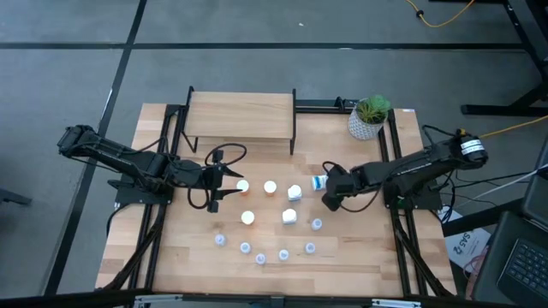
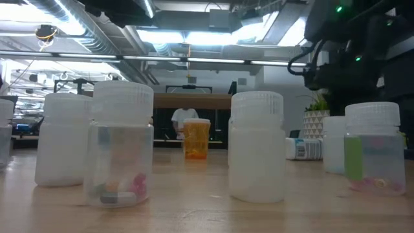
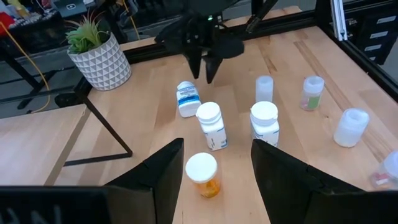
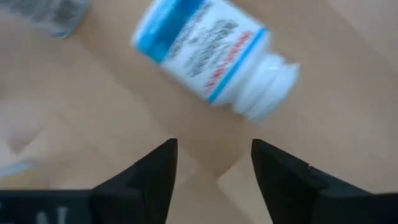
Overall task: Pick and place medicine bottles onto shelf by color
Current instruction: Put the top right blue pill bottle on the shelf
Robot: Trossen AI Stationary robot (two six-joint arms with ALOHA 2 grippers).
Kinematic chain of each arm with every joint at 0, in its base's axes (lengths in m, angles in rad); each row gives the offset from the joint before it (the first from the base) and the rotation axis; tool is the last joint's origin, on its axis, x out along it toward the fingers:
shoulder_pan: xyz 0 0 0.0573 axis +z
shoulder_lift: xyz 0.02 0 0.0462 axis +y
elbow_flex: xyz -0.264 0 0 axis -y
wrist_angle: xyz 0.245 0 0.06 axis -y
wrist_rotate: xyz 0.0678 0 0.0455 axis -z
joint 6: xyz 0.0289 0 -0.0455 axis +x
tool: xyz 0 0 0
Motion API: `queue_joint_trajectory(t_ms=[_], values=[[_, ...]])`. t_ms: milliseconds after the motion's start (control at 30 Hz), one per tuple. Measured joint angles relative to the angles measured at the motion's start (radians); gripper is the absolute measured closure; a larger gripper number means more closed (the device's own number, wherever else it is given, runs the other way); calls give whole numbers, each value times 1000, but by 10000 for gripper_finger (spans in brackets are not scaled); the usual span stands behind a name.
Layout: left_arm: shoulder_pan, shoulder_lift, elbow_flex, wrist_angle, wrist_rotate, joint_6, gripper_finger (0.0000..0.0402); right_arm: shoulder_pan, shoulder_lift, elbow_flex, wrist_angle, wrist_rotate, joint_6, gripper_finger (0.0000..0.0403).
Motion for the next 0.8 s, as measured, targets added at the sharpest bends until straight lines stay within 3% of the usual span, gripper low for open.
queue_joint_trajectory(t_ms=[367,800], values=[[0,0,0,0,0,1,220,-151,98,-2,-23,129,-64,197],[0,0,0,-1,0,1,220,-279,96,-1,263,269,-237,199]])
